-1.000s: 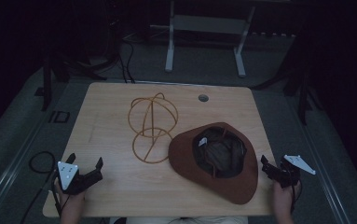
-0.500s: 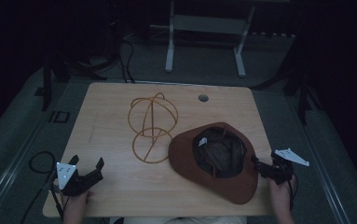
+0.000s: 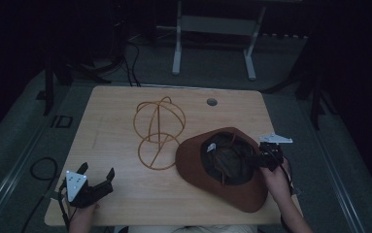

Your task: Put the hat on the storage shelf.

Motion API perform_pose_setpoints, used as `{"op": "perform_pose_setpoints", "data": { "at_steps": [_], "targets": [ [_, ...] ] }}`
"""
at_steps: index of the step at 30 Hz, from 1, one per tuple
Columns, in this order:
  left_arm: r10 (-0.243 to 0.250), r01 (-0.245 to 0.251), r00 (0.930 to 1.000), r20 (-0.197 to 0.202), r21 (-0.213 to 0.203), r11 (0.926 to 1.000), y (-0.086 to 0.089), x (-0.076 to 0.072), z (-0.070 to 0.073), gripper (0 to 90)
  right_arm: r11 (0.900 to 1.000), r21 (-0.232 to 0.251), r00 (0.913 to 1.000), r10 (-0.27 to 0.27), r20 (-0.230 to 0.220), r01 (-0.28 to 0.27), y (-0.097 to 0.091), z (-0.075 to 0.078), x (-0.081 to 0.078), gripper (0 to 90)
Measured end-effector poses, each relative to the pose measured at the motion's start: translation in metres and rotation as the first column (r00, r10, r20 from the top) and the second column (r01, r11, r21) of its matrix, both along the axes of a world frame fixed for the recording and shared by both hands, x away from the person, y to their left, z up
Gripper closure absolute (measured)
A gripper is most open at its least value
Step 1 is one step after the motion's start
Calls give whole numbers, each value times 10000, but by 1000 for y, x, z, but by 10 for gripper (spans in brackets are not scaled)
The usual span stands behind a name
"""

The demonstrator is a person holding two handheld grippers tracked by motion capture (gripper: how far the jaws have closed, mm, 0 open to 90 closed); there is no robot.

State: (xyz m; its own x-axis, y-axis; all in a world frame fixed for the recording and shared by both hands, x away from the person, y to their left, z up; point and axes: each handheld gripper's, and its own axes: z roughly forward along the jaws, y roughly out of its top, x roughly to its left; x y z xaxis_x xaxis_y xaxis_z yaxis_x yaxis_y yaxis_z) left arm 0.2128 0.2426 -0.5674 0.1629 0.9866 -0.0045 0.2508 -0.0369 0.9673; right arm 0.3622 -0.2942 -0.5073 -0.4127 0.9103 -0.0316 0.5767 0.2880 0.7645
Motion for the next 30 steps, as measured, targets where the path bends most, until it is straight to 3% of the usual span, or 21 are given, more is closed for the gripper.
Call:
{"op": "perform_pose_setpoints", "data": {
  "at_steps": [2, 5, 6, 10, 13, 15, 17, 18, 20, 21, 22, 23, 24, 26, 30],
  "targets": [
    [-416, 423, 9987, -305, 234, 9988, -2, 0, -1, 36, 9997, -230, 9986, 112, -524, -125, 3, -6, 12, 115],
    [-621, 621, 9958, -667, -14, 9981, -5, 1, -1, 37, 9995, -62, 9955, 300, -895, -307, 4, -10, 18, 115],
    [-714, 712, 9950, -693, -53, 9974, -6, 1, 0, 37, 9993, -292, 9926, 209, -1198, -245, 6, -16, 24, 105],
    [-792, 798, 9947, -657, 65, 9968, -10, -1, 2, 37, 9992, -308, 9892, 213, -1448, -260, 7, -23, 28, 105],
    [-832, 838, 9930, -841, 27, 9965, -12, -1, 2, 37, 9982, -503, 9883, 253, -1501, -332, 9, -28, 30, 139],
    [-861, 861, 9923, -892, -40, 9963, -14, -1, 2, 37, 9959, -889, 9905, 26, -1375, -150, 9, -29, 30, 232],
    [-864, 864, 9920, -917, -47, 9963, -15, -1, 3, 37, 9942, -1065, 9917, 30, -1287, -168, 9, -30, 30, 248],
    [-948, 928, 9912, -927, -255, 9954, -14, 0, 2, 37, 9945, -1046, 9935, -33, -1137, -86, 10, -34, 28, 284],
    [-868, 847, 9914, -978, -249, 9961, -14, 0, 1, 38, 9940, -1092, 9954, -211, -937, 108, 8, -37, 28, 369],
    [-888, 867, 9909, -1009, -249, 9959, -13, 0, 0, 38, 9935, -1121, 9957, -280, -881, 180, 8, -38, 28, 421],
    [-869, 848, 9906, -1059, -243, 9961, -13, 0, 0, 38, 9888, -1464, 9967, -382, -717, 273, 7, -38, 27, 588],
    [-837, 812, 9902, -1114, -267, 9963, -12, 0, 0, 38, 9888, -1464, 9967, -382, -717, 273, 7, -38, 27, 588],
    [-855, 823, 9901, -1117, -330, 9961, -12, 0, 0, 38, 9784, -2033, 9983, -450, -364, 367, 8, -39, 25, 617],
    [-854, 819, 9902, -1103, -357, 9960, -12, 0, 1, 38, 9692, -2411, 9985, -538, -107, 497, 10, -41, 23, 742],
    [-895, 841, 9883, -1232, -482, 9953, -12, 1, 0, 38, 9687, -2445, 9990, -440, 41, 437, 9, -39, 22, 815]
  ]
}}
